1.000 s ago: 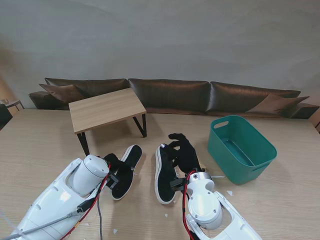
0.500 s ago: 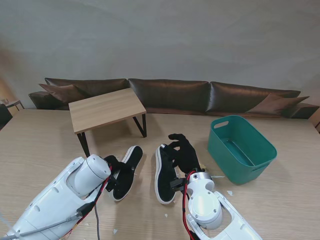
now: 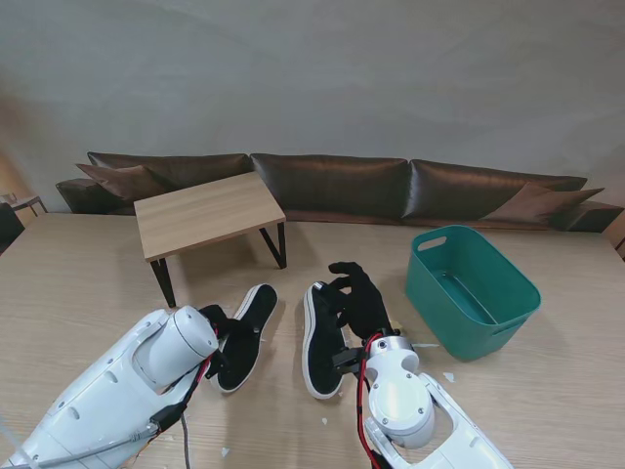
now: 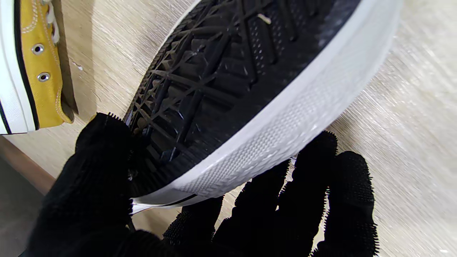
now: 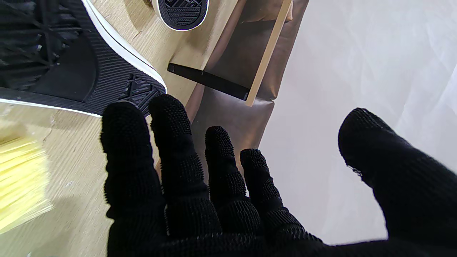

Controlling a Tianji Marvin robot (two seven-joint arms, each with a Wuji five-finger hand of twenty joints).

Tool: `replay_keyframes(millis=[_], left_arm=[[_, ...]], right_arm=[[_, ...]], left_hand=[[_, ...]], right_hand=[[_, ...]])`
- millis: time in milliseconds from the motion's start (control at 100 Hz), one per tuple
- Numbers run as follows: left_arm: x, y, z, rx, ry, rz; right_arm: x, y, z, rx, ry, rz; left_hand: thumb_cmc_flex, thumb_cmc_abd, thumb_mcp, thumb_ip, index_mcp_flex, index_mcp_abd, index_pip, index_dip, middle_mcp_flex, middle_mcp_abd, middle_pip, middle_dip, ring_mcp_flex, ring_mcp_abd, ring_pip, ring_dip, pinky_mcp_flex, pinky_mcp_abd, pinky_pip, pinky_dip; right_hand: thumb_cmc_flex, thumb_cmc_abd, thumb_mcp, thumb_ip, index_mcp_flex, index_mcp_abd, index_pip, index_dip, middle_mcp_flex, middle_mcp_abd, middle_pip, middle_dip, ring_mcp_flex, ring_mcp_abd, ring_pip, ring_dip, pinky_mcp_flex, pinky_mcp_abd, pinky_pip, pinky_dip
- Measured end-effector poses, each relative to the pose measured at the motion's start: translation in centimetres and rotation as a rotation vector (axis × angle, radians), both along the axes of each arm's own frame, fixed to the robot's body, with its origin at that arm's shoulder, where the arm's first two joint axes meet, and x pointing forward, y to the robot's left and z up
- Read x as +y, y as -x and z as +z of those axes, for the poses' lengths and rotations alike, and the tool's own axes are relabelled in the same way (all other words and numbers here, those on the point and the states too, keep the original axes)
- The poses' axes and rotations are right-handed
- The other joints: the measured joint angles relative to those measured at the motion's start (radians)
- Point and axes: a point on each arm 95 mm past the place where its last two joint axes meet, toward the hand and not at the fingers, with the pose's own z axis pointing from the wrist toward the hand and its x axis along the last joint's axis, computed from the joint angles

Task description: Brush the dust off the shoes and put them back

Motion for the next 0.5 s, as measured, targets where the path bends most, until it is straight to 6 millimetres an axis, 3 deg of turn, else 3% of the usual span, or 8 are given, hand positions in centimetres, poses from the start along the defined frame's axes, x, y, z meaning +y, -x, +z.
replay_keyframes(millis=[200,380,410,500], left_arm=[[0.24,0.28,0.20,-0.013,-0.018,-0.003],[0.46,0.47,0.24,-0.038,-0.042,-0.005],[0.47,0.50,0.24,-0.040,-0.045,-0.007],[0.49,0.56,0.31,-0.044,-0.044,-0.007]], right_arm=[[0.02,0.01,-0.04,0.004,-0.002,0.005],[0.04,0.01,-0.10,0.009,-0.006,0.010],[0.04,0.01,-0.11,0.010,-0.006,0.011],[0.05,0.02,-0.14,0.013,-0.007,0.014]], left_hand=[[0.007,0.003,0.000,0.000,-0.080,-0.018,-0.058,-0.029,-0.028,0.030,-0.056,-0.038,-0.021,0.005,-0.012,-0.004,-0.004,0.001,-0.020,-0.010],[0.017,0.002,-0.022,0.000,-0.080,-0.021,-0.056,-0.047,-0.075,0.055,-0.111,-0.084,-0.046,0.013,-0.020,-0.015,-0.018,0.001,-0.036,-0.015],[0.017,0.002,-0.023,0.020,-0.080,-0.021,-0.056,-0.051,-0.082,0.057,-0.115,-0.086,-0.047,0.013,-0.025,-0.016,-0.019,0.001,-0.046,-0.018],[0.018,0.002,-0.031,0.020,-0.093,-0.027,-0.065,-0.065,-0.106,0.057,-0.142,-0.113,-0.072,0.017,-0.044,-0.034,-0.030,0.001,-0.073,-0.033]], right_hand=[[0.000,0.000,0.000,0.000,0.000,0.000,0.000,0.000,0.000,0.000,0.000,0.000,0.000,0.000,0.000,0.000,0.000,0.000,-0.008,0.000],[0.000,0.000,0.000,0.000,0.000,0.000,0.000,0.000,0.000,0.000,0.000,0.000,-0.001,0.001,0.000,0.000,0.000,0.000,-0.009,0.000],[0.000,0.000,0.000,0.000,0.000,0.000,0.000,0.000,0.000,0.000,0.000,0.000,-0.001,0.002,0.000,0.000,0.000,0.000,-0.009,0.000],[0.000,0.000,0.000,0.000,0.000,0.000,0.000,0.000,0.000,0.000,0.000,0.000,-0.001,0.003,0.000,0.000,0.000,0.000,-0.009,0.000]])
